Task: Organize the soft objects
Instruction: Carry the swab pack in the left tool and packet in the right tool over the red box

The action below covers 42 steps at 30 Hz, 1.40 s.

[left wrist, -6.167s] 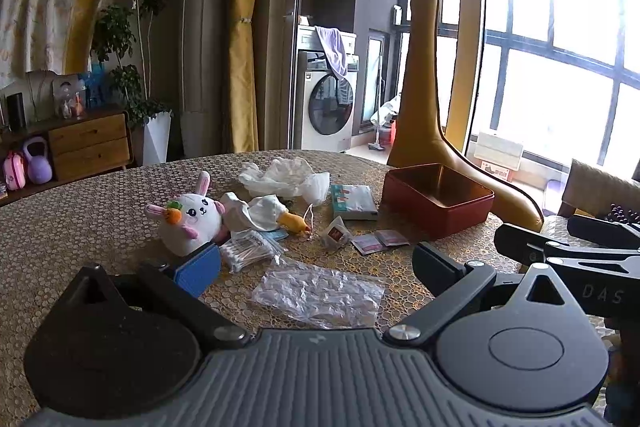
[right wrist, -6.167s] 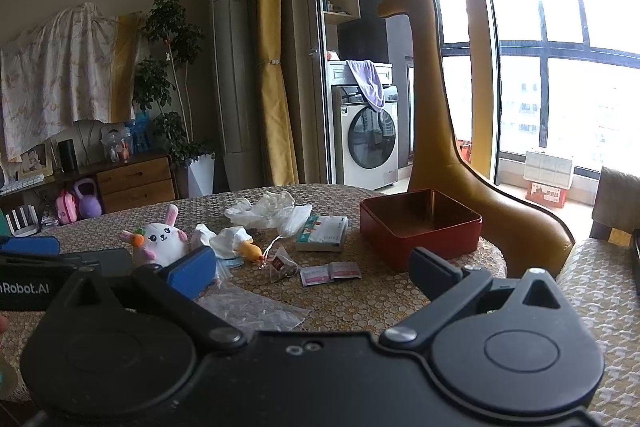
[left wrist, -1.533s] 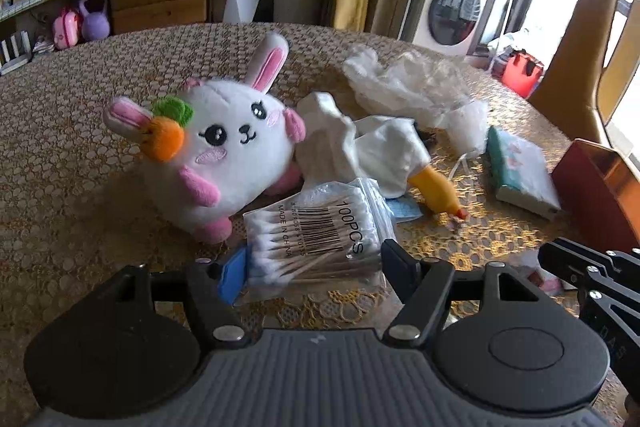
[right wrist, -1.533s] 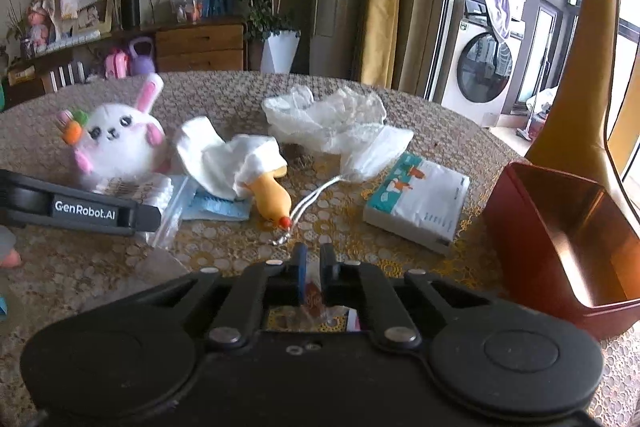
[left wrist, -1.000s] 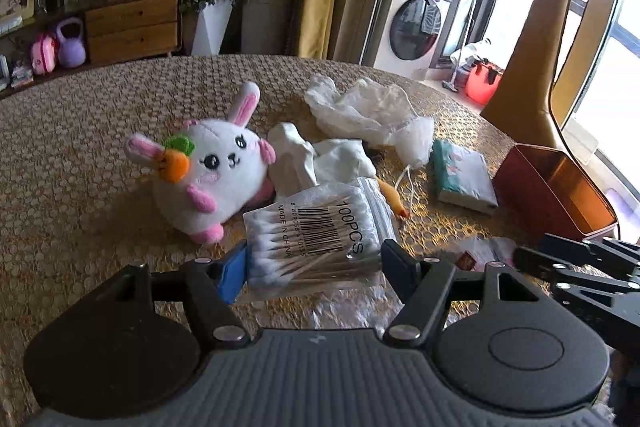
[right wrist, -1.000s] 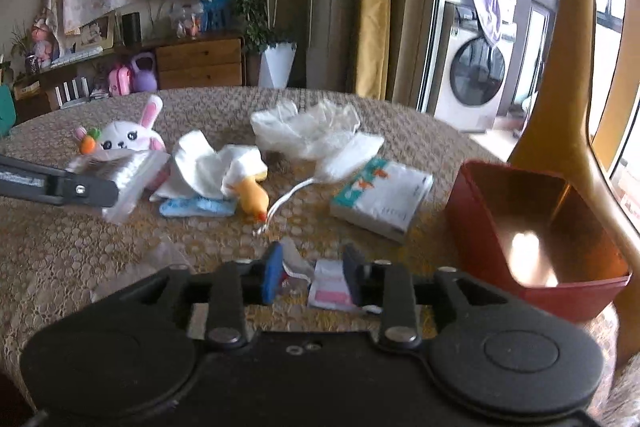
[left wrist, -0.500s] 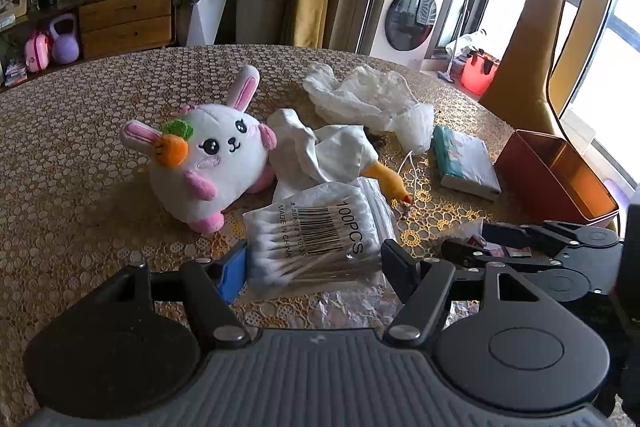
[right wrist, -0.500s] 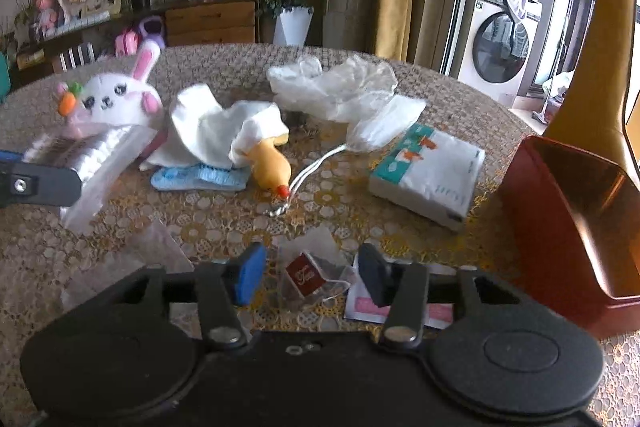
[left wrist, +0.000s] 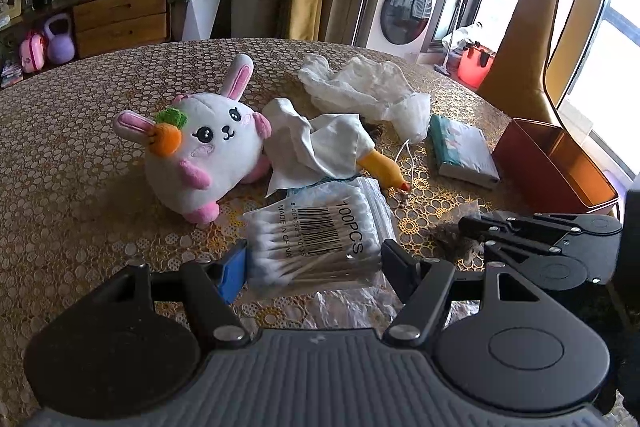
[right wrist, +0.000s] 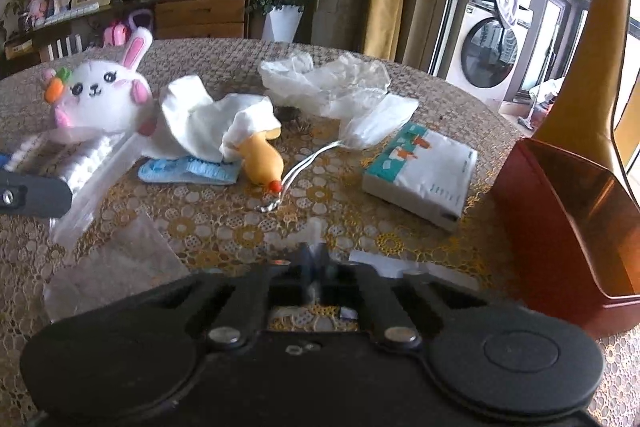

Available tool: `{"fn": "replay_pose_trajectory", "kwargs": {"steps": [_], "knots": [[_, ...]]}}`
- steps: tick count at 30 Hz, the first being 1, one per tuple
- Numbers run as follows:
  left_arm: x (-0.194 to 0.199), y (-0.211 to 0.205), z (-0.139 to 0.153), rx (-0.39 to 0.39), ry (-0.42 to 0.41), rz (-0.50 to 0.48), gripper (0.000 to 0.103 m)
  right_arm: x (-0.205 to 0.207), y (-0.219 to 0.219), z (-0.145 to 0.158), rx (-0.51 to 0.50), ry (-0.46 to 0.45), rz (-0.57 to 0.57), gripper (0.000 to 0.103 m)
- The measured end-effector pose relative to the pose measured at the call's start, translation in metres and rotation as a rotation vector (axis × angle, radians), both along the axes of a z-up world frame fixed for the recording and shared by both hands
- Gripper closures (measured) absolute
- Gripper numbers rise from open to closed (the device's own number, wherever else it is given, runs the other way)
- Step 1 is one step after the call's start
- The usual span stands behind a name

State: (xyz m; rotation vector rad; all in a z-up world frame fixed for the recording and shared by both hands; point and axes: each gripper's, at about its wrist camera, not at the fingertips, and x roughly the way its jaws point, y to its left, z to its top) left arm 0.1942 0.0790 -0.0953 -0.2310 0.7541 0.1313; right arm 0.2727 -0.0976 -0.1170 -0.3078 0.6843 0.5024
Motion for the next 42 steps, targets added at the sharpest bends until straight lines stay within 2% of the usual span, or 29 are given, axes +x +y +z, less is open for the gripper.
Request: {"fn": "replay_pose_trajectory", "kwargs": {"steps": [11, 17, 22, 34, 42], "knots": [[-0.012, -0.018, 0.031, 0.021, -0.054, -0.048, 0.033, -0.030, -0.032, 0.056, 0.135, -0.041, 0.000, 0.102], [-0.009, -0.042, 0.054, 0.017, -0.077, -0.112, 0.033, -0.045, -0.066, 0.093, 0.207, -0.073, -0.026, 0.102], [0.004, -0.074, 0.074, 0.039, -0.098, -0.202, 0.033, -0.046, -0.100, 0.112, 0.250, -0.087, -0.074, 0.102], [0.057, -0.163, 0.102, 0.066, -0.109, -0.420, 0.033, -0.027, -0.174, 0.129, 0.263, -0.144, -0.221, 0.102], [0.104, -0.217, 0.100, 0.060, -0.090, -0.494, 0.033, 0.000, -0.211, 0.115, 0.260, -0.133, -0.313, 0.102]]}}
